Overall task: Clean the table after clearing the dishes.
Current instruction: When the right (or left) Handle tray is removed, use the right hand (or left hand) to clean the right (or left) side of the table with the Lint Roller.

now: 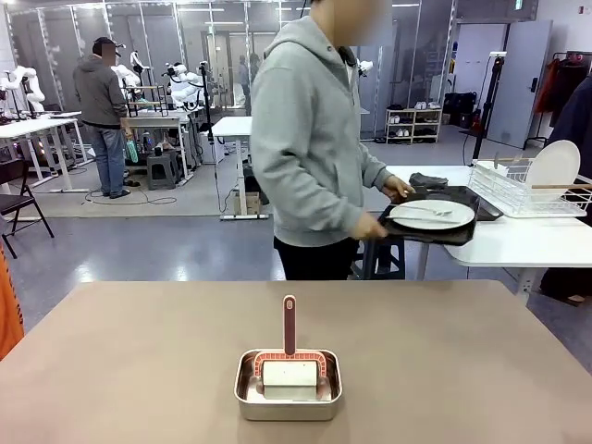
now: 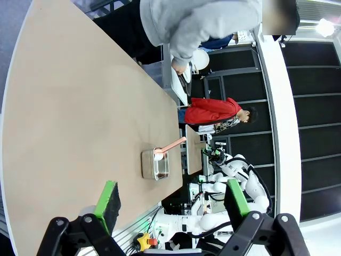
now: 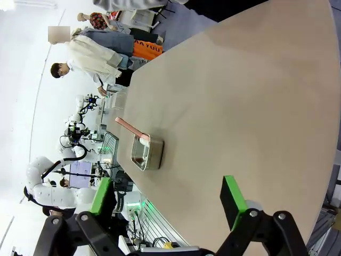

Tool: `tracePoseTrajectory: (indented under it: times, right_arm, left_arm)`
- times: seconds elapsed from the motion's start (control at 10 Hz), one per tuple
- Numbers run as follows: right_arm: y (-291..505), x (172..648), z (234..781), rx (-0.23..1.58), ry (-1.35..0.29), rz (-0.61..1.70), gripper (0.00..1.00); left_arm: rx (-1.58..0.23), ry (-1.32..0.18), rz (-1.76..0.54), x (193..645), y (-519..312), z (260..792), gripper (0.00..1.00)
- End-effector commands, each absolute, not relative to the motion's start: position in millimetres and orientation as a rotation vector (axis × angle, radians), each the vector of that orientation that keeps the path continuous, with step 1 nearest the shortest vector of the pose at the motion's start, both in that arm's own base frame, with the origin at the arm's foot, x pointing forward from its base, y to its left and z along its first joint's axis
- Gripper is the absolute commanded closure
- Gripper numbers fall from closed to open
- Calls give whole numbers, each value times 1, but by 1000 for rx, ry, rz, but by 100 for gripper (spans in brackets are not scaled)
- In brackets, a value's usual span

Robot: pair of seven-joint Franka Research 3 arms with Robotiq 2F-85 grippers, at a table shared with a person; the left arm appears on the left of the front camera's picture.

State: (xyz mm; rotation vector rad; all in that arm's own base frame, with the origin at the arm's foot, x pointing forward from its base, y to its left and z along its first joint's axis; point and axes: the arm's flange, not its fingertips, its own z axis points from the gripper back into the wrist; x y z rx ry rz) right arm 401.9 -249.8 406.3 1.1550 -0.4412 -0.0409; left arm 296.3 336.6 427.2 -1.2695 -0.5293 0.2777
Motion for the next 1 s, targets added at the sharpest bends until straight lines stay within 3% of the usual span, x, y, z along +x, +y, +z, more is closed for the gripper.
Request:
tracePoseTrajectory:
  times: [0.0, 0.1, 0.5, 0.9]
  right_arm:
    - [-251, 402, 408, 1162, -450, -30, 0]
    - [-251, 402, 408, 1162, -450, -30, 0]
    - [-251, 402, 408, 1162, -450, -30, 0]
    - [-251, 402, 408, 1162, -450, -30, 0]
  left_arm:
    - [-1273, -538, 267, 294, 338, 428, 0]
    - [-1270, -529, 278, 296, 337, 427, 0]
    - [-1026, -378, -189, 385, 197, 523, 0]
    - [-447, -247, -691, 436, 17, 574, 0]
